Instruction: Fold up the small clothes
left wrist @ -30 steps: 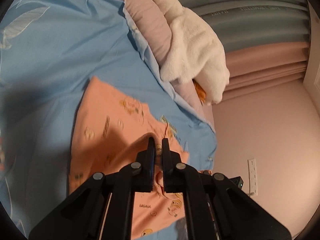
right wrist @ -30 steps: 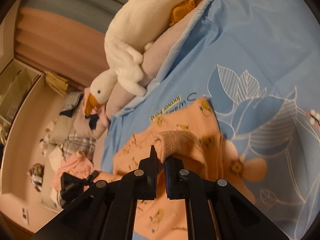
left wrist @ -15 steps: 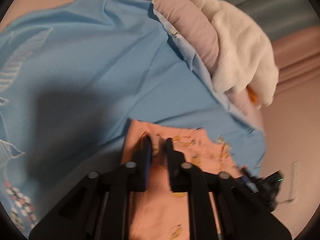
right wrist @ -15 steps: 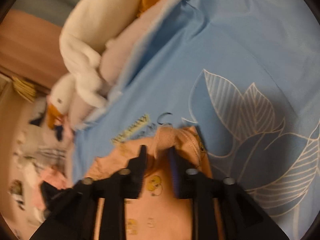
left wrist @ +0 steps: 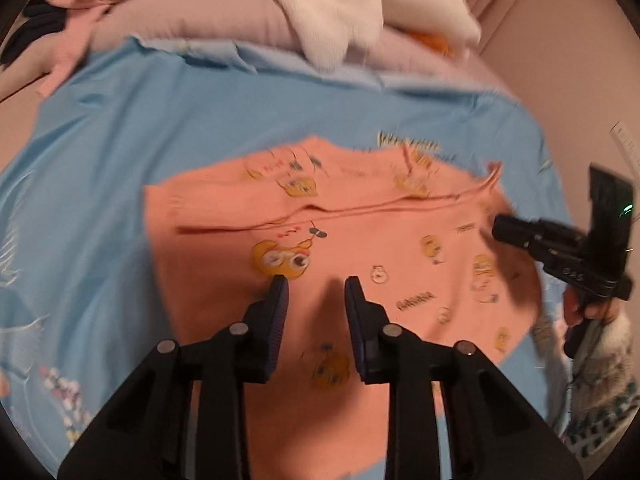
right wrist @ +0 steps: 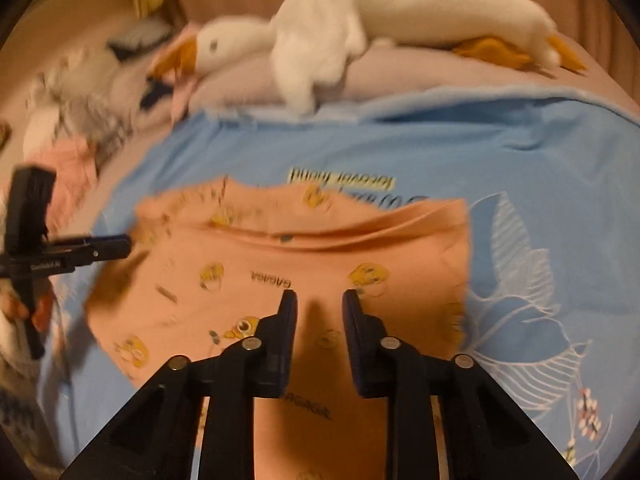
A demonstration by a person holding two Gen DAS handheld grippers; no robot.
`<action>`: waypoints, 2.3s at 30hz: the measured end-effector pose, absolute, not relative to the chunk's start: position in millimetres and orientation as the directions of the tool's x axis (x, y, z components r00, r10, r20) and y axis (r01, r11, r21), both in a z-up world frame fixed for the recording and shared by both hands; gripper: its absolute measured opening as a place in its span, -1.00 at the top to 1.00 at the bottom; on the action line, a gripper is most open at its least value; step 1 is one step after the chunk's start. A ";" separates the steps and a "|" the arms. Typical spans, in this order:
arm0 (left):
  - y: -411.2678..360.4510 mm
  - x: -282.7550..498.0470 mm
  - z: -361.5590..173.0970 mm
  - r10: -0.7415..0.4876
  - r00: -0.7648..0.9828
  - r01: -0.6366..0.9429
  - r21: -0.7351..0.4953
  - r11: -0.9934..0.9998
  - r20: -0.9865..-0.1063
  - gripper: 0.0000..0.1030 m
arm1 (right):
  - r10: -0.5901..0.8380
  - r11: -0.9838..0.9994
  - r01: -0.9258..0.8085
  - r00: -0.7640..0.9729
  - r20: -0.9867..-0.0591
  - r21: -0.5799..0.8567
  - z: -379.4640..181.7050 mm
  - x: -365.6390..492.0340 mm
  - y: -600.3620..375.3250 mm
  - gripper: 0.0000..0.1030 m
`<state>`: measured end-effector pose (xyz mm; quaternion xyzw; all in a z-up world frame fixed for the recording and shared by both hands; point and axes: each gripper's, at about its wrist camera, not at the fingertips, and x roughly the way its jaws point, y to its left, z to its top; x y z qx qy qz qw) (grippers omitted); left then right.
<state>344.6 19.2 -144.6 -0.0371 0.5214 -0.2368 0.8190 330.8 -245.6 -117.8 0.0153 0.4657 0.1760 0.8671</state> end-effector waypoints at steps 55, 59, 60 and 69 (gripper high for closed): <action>114.2 308.1 -172.8 -0.684 0.411 -0.007 -0.753 0.658 -0.602 -0.40 | 0.564 0.794 -0.169 0.562 -0.605 0.584 -117.2 240.9 -268.4 0.10; 107.4 331.0 -172.1 -0.690 0.397 -0.007 -0.754 0.657 -0.605 -0.40 | 0.582 0.796 -0.204 0.518 -0.627 0.570 -120.9 276.1 -228.0 0.10; 105.3 336.1 -171.0 -0.685 0.396 -0.005 -0.747 0.665 -0.612 -0.40 | 0.577 0.802 -0.203 0.506 -0.641 0.562 -124.0 284.0 -220.1 0.10; 97.9 345.7 -168.8 -0.550 0.402 0.016 -0.595 0.804 -0.732 0.53 | 0.426 0.903 -0.182 0.507 -0.750 0.389 -133.6 360.1 -155.2 0.69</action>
